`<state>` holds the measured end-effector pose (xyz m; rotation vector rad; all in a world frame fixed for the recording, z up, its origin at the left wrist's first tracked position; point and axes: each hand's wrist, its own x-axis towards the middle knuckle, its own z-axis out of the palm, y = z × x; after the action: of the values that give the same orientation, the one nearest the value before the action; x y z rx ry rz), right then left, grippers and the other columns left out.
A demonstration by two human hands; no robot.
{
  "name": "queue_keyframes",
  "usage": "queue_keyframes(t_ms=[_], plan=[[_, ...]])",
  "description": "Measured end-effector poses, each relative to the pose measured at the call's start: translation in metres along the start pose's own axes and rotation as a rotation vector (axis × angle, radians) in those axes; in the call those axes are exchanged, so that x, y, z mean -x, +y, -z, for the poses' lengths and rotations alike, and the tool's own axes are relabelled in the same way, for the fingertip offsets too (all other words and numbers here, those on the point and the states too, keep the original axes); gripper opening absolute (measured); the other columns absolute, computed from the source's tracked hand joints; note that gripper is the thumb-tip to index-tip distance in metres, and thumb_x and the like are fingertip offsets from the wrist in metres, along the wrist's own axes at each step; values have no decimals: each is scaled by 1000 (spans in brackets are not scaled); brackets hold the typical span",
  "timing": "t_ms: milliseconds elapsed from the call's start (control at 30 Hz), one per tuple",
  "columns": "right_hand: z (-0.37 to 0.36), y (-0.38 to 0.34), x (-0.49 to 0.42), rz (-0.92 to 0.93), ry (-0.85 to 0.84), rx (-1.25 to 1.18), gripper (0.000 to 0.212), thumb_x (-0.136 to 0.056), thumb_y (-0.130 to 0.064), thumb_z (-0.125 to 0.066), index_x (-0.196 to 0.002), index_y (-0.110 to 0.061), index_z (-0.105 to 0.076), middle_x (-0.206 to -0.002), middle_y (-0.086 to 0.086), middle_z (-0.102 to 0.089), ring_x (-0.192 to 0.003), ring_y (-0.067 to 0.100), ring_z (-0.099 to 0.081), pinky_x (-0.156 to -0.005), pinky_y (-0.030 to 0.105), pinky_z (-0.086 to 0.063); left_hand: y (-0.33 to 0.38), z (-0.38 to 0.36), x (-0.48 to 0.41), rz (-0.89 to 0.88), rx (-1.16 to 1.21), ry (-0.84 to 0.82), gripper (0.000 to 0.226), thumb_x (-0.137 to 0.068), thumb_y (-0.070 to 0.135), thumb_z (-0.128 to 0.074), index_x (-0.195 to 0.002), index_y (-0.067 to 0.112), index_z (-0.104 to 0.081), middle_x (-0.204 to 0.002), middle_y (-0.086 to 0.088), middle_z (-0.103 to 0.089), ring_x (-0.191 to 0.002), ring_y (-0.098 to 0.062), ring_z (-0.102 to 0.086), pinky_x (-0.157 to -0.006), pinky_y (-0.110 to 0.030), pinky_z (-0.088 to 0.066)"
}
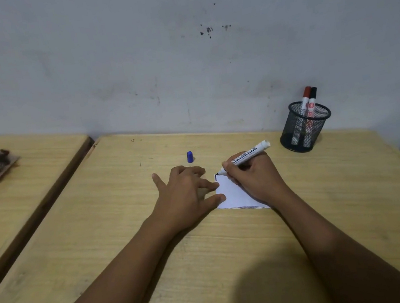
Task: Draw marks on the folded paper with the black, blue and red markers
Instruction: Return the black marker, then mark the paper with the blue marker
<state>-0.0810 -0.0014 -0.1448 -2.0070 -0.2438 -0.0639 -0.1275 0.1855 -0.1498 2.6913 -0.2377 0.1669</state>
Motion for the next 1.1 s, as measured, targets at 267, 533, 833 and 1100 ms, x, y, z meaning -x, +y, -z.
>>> queue_keyframes(t_ms=[267,533,833,1100], plan=[[0,-2,0,-34,-1,27,15,-93,-29,-68,-94,-16,-76,-86,-2,-74,-80,9,-69,-65,20,-52,0,1,1,8,-4,-19,42,-79,70,-58,-113,46,-68,-146,15,-48,-141,-16,-25,-108,-74,-6],[4,-3,1,0,-53,6,20,-91,-24,-69,-72,-22,-71,-63,-7,-66,-57,2,-60,-54,15,-44,-2,-2,1,-1,2,9,42,-78,69,-60,-111,45,-69,-144,14,-51,-140,-16,-27,-108,-74,-8],[4,-1,0,-8,-60,0,16,-91,-24,-70,-78,-16,-73,-66,-2,-69,-58,3,-62,-55,17,-47,-1,-2,1,10,5,11,42,-78,68,-62,-110,43,-70,-144,14,-52,-140,-15,-28,-108,-73,-8],[28,-27,-5,22,178,-524,15,-93,-13,-70,-93,1,-73,-74,16,-70,-61,22,-61,-55,30,-54,0,3,-7,98,239,184,43,-74,68,-65,-98,38,-47,-113,19,-55,-106,-6,-55,-113,-62,-6]])
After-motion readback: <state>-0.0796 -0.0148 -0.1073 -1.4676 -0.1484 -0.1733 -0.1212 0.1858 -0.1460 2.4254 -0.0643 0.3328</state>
